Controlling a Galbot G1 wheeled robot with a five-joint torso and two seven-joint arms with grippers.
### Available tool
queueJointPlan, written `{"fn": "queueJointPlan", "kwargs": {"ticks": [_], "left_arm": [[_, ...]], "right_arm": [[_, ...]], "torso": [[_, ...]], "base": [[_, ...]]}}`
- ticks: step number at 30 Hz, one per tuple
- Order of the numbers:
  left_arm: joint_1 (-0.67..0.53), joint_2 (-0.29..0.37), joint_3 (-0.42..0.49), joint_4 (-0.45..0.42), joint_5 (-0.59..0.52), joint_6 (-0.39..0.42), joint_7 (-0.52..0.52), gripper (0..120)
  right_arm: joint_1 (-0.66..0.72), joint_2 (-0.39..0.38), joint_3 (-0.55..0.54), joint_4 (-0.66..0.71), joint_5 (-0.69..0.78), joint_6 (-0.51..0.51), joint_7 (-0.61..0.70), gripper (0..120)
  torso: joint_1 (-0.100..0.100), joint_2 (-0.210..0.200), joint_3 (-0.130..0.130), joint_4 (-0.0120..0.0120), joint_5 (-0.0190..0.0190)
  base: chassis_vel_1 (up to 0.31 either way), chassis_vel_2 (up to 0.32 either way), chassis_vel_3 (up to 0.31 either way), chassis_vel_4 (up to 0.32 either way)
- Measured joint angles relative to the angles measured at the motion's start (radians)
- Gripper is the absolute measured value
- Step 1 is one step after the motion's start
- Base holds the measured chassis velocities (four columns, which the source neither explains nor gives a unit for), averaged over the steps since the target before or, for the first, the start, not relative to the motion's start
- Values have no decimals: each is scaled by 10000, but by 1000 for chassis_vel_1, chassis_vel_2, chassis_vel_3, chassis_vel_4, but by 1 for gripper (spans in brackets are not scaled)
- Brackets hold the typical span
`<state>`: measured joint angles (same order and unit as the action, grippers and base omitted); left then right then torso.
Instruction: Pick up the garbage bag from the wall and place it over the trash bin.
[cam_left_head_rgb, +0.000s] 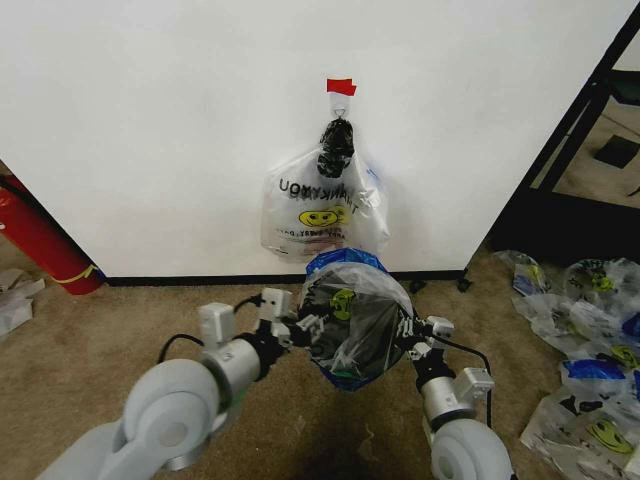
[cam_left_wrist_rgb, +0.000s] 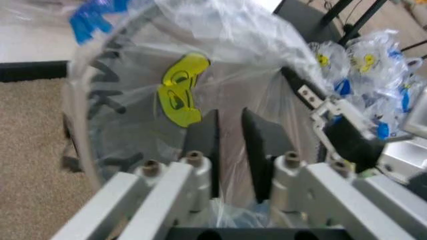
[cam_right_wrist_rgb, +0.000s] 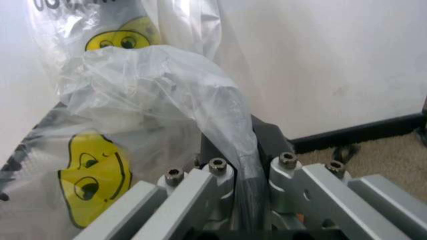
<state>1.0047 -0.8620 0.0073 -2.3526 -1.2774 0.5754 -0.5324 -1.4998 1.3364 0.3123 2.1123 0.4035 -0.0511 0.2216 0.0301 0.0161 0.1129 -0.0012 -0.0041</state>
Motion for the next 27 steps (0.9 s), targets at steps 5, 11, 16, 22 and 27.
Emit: {"fn": "queueJointPlan", "kwargs": {"ticks": [5,11,16,22,27], "left_arm": [[-967,-281,840,744,19,145,-392,0],[-1661,-437,1450,1245,-8,353,-788,0],[-2445,-642,2304,1717,-177,579,-1194,0],[-3131,-973,3304,2358,-197,560,-1208,0],[-3462,-1395,3776,2957,-62,499,-1170,0]], "right_arm": [[16,135,-45,-58,-267,52,-17,1],[-6,188,-35,-114,-350,100,-29,1],[6,158,24,-101,-382,101,-29,1],[-30,129,55,-49,-493,124,-29,1],[-121,122,52,50,-553,185,-36,1]], "torso": [[0,0,1,1,1],[0,0,1,2,1],[0,0,1,2,2],[0,0,1,3,3],[0,0,1,1,2]], "base": [[0,0,0,0],[0,0,0,0],[0,0,0,0],[0,0,0,0],[0,0,0,0]]}}
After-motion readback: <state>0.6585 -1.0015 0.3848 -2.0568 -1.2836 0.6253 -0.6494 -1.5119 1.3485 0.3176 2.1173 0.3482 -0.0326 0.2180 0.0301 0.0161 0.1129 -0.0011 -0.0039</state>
